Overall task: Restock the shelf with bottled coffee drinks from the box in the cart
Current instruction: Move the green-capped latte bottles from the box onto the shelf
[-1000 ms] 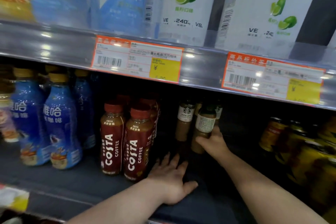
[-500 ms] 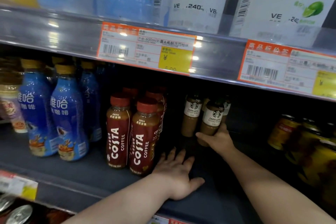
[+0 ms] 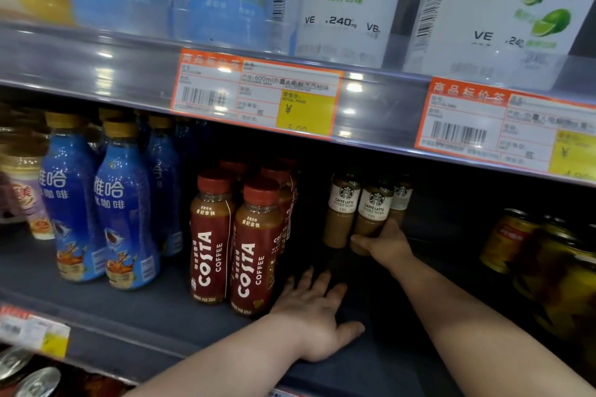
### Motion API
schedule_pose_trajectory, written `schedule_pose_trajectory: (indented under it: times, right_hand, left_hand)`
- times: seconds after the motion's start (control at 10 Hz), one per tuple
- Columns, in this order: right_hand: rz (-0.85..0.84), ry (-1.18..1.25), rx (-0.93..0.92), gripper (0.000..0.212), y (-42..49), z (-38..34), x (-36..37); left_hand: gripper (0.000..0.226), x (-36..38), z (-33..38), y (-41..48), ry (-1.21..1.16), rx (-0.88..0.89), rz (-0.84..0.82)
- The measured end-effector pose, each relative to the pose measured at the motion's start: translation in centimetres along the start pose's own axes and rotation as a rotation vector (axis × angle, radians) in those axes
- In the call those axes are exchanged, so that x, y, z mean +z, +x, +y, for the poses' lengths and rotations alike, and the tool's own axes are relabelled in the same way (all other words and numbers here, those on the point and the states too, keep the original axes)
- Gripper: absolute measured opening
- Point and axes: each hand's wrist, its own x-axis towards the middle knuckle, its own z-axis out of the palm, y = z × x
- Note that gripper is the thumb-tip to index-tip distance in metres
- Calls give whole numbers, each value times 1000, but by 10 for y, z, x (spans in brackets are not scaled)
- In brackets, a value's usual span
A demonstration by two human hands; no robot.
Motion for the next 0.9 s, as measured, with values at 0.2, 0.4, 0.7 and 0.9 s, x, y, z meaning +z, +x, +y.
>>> schedule_pose_trajectory:
  times: [0.2,0.4,0.7,0.9]
  right_hand:
    - [156,25,-12,111,-13,-6,18]
    - [180,-38,15,110,-11,-10,27]
    - [152,-16,20,103,-4,-9,24]
    - [125,47,-26,74,-3,-1,17]
  left_hand:
    - [74,1,0,2,6,-2,18]
    - [74,2,0,1,9,1,20]
    - [74,3,-1,2,2,-5,22]
    - [73,2,-1,1,-1,-5,11]
